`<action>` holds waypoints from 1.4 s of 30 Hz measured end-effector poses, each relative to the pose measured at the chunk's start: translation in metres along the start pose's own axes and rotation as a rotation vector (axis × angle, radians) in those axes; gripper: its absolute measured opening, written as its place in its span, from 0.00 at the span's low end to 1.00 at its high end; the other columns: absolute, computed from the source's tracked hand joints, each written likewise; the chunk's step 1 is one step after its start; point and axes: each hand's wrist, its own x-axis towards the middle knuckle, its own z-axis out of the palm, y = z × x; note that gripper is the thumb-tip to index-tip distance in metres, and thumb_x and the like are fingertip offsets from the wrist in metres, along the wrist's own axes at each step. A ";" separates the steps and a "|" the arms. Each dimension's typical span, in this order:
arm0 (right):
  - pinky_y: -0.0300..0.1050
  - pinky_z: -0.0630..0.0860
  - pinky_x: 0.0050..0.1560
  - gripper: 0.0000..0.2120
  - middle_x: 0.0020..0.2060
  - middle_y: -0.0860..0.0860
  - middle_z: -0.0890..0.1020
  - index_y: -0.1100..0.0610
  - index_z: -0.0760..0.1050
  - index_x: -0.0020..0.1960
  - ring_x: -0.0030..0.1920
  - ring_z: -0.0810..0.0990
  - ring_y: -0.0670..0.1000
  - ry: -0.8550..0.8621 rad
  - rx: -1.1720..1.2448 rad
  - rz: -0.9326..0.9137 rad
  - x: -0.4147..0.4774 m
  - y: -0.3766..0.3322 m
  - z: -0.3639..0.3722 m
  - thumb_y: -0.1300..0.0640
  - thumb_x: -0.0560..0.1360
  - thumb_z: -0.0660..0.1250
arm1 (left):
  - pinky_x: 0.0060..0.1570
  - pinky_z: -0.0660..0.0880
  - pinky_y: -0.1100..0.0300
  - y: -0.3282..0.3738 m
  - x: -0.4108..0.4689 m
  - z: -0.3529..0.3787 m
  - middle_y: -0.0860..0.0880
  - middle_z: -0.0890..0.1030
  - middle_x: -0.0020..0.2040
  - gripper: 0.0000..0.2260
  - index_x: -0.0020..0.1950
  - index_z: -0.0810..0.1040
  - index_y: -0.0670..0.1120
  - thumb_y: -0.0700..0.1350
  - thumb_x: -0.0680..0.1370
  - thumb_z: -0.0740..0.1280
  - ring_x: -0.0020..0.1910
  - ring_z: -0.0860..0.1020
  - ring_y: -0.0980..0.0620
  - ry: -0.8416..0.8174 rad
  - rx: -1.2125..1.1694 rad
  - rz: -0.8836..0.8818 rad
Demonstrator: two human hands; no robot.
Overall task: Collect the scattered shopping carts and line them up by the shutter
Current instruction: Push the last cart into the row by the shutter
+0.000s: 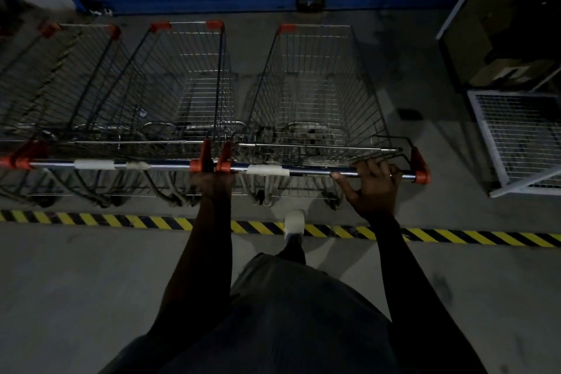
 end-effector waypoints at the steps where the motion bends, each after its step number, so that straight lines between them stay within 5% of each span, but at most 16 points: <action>1: 0.55 0.70 0.53 0.23 0.41 0.52 0.80 0.55 0.81 0.45 0.45 0.79 0.58 0.004 0.002 0.000 0.000 -0.001 0.000 0.34 0.76 0.71 | 0.67 0.72 0.43 -0.001 0.001 -0.002 0.46 0.85 0.61 0.17 0.61 0.78 0.44 0.49 0.83 0.53 0.61 0.80 0.32 0.007 -0.032 0.031; 3: 0.55 0.70 0.53 0.22 0.41 0.52 0.80 0.55 0.81 0.45 0.46 0.79 0.58 0.005 0.002 0.004 0.001 -0.001 -0.001 0.34 0.76 0.71 | 0.70 0.67 0.34 -0.009 0.003 -0.013 0.44 0.76 0.72 0.23 0.74 0.74 0.46 0.54 0.84 0.54 0.65 0.77 0.31 0.043 0.136 0.108; 5: 0.55 0.70 0.52 0.22 0.41 0.52 0.80 0.55 0.81 0.45 0.46 0.79 0.58 0.005 -0.001 0.006 0.001 -0.002 -0.001 0.34 0.76 0.71 | 0.72 0.66 0.37 -0.019 -0.006 -0.024 0.43 0.71 0.76 0.27 0.77 0.71 0.48 0.59 0.83 0.54 0.72 0.72 0.33 0.223 0.652 0.216; 7: 0.55 0.69 0.53 0.22 0.42 0.52 0.80 0.55 0.80 0.45 0.46 0.78 0.58 0.001 -0.007 0.011 0.000 -0.002 0.000 0.34 0.76 0.71 | 0.68 0.69 0.46 -0.026 -0.037 -0.015 0.41 0.74 0.71 0.22 0.74 0.73 0.45 0.53 0.84 0.58 0.70 0.73 0.39 0.311 1.172 0.596; 9: 0.56 0.69 0.54 0.23 0.42 0.52 0.80 0.55 0.81 0.45 0.46 0.79 0.58 -0.014 -0.002 0.024 -0.001 -0.002 0.002 0.34 0.77 0.70 | 0.61 0.70 0.49 -0.044 -0.061 -0.006 0.42 0.77 0.60 0.14 0.61 0.79 0.44 0.49 0.81 0.63 0.61 0.74 0.42 -0.129 1.354 1.127; 10: 0.57 0.70 0.55 0.23 0.43 0.51 0.80 0.55 0.81 0.45 0.47 0.79 0.59 -0.022 0.002 0.033 -0.001 -0.003 0.002 0.34 0.77 0.70 | 0.59 0.69 0.47 -0.054 -0.067 -0.003 0.43 0.77 0.56 0.12 0.56 0.80 0.44 0.50 0.80 0.64 0.58 0.74 0.41 -0.339 1.459 1.234; 12: 0.57 0.70 0.56 0.23 0.43 0.52 0.81 0.55 0.81 0.46 0.47 0.79 0.59 -0.035 0.008 0.042 -0.002 -0.003 0.003 0.34 0.77 0.70 | 0.57 0.68 0.48 -0.074 -0.055 -0.009 0.45 0.78 0.54 0.12 0.54 0.81 0.46 0.54 0.80 0.66 0.56 0.74 0.41 -0.536 1.631 1.177; 17: 0.57 0.69 0.57 0.24 0.43 0.51 0.81 0.55 0.81 0.46 0.48 0.79 0.58 -0.071 0.015 0.053 0.000 -0.002 0.000 0.33 0.77 0.69 | 0.60 0.58 0.59 -0.086 -0.049 -0.008 0.51 0.80 0.51 0.10 0.53 0.83 0.51 0.55 0.78 0.72 0.55 0.75 0.46 -0.644 1.666 1.056; 42: 0.57 0.69 0.57 0.24 0.42 0.51 0.80 0.55 0.81 0.47 0.48 0.78 0.58 -0.094 -0.010 0.059 0.003 -0.005 0.001 0.32 0.77 0.68 | 0.58 0.59 0.58 -0.086 -0.040 -0.009 0.53 0.80 0.51 0.13 0.52 0.84 0.55 0.61 0.77 0.69 0.56 0.73 0.50 -0.607 1.631 1.020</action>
